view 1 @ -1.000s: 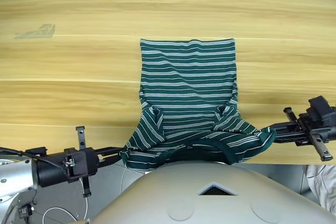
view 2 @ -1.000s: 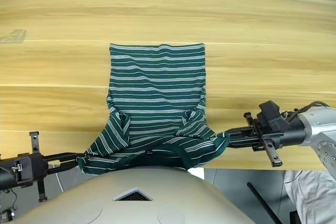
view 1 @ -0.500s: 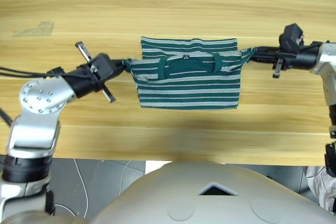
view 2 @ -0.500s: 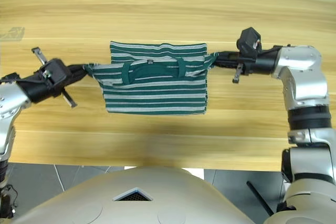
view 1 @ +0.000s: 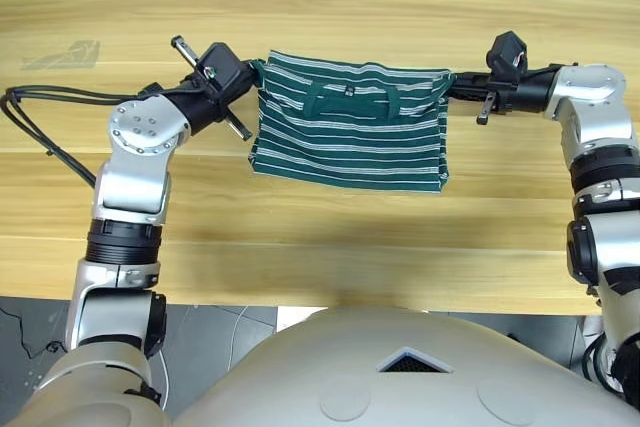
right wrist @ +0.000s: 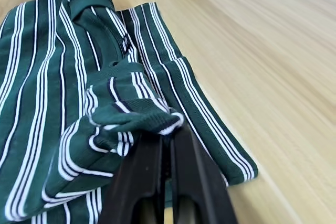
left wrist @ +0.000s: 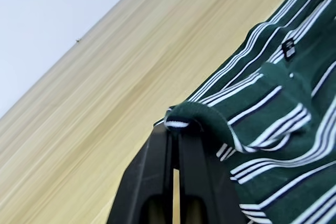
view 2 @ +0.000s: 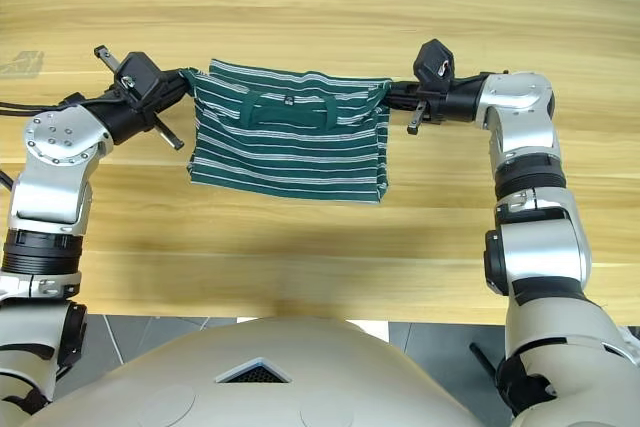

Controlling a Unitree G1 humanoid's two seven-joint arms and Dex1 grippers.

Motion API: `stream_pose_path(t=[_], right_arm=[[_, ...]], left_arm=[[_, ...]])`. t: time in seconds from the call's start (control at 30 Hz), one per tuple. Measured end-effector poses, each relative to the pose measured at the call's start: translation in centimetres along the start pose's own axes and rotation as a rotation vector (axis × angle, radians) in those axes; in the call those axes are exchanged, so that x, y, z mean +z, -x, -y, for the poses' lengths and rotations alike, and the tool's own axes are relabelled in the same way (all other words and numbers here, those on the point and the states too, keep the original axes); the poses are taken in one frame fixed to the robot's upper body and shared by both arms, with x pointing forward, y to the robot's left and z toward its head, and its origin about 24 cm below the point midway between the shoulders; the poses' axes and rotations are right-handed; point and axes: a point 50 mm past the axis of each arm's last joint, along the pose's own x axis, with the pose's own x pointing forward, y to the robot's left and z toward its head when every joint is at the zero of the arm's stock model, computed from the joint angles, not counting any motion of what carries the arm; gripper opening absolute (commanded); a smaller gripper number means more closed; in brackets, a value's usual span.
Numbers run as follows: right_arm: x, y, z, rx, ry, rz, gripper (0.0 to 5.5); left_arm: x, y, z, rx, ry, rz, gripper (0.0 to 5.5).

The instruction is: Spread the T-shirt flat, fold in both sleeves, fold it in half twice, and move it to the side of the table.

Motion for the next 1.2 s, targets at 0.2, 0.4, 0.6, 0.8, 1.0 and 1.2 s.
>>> stream_pose_path(t=[0.2,0.4,0.6,0.8,1.0,1.2], right_arm=[[-0.9,-0.2,0.7,-0.127,-0.027,-0.029,0.89],[-2.5,0.1,1.6,-0.386,0.021,-0.155,1.89],[-1.5,-1.0,1.6,-0.457,0.130,-0.101,3.00],[1.0,-2.5,0.1,-0.363,0.353,0.097,3.21],[-1.0,-4.9,-1.5,-0.257,0.674,-0.182,3.21],[0.2,-7.0,-1.0,-0.248,1.020,-0.321,3.21]], left_arm=[[-1.5,-1.7,-1.2,0.145,0.096,0.018,1.31],[-3.5,-1.8,-1.7,0.257,0.192,0.009,2.18],[-4.3,-1.7,-0.7,0.257,0.219,0.028,3.13],[-3.5,-0.1,-0.9,0.337,0.195,0.105,3.37],[-1.4,0.5,-0.4,0.344,0.152,0.180,3.37],[-0.4,0.2,0.3,0.327,0.141,0.208,3.37]])
